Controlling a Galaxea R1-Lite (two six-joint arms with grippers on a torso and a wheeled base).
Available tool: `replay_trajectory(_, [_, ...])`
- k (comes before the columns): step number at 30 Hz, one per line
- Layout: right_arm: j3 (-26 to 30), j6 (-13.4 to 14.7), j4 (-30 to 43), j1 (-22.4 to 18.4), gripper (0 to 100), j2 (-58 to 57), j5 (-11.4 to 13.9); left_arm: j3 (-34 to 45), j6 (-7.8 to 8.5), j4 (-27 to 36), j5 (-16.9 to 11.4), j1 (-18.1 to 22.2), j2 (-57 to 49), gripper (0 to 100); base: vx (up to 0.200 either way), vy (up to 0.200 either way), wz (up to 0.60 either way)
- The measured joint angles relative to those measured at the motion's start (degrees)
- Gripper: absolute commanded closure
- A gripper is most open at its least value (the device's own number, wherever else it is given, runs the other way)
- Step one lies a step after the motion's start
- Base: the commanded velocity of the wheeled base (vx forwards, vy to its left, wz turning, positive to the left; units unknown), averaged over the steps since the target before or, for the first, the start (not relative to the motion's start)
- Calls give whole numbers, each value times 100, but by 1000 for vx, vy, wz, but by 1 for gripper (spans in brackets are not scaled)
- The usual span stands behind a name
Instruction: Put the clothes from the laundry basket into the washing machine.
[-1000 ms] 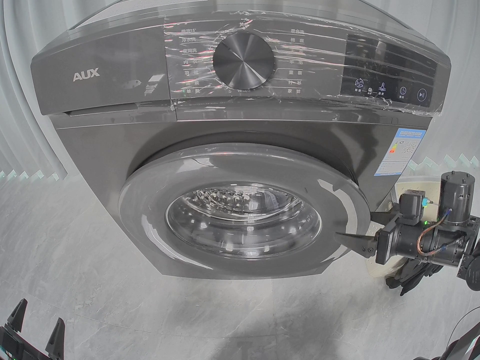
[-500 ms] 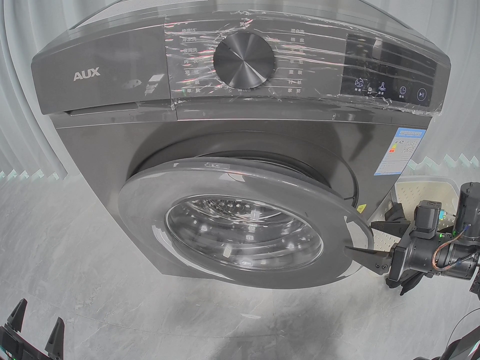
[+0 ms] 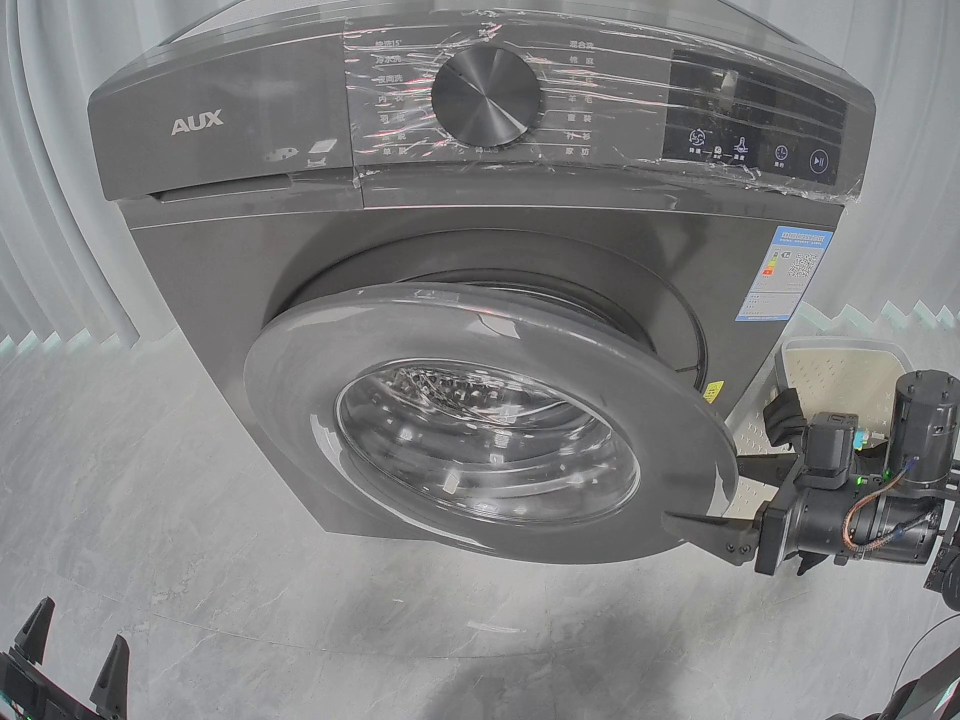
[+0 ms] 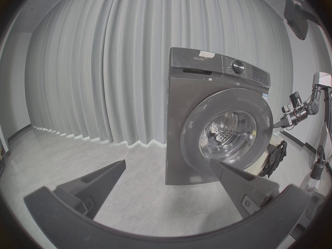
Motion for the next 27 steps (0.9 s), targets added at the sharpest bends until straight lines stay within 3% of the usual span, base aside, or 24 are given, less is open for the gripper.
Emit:
replay_trajectory(7, [184,2,41,44,0,-218,-6,0,6,0,0,0,0,0,0,0,0])
replay_trajectory(13, [101,-4,0,22,0,-158,-13,0,-5,0,0,0,0,0,-200,0,0])
replay_trajectory(24, [44,22,2,121,0,127,40,0,0,0,0,0,0,0,0,0,0])
replay_trajectory(27, [146,41,-5,217,0,90,161,0,0,0,0,0,0,0,0,0,0])
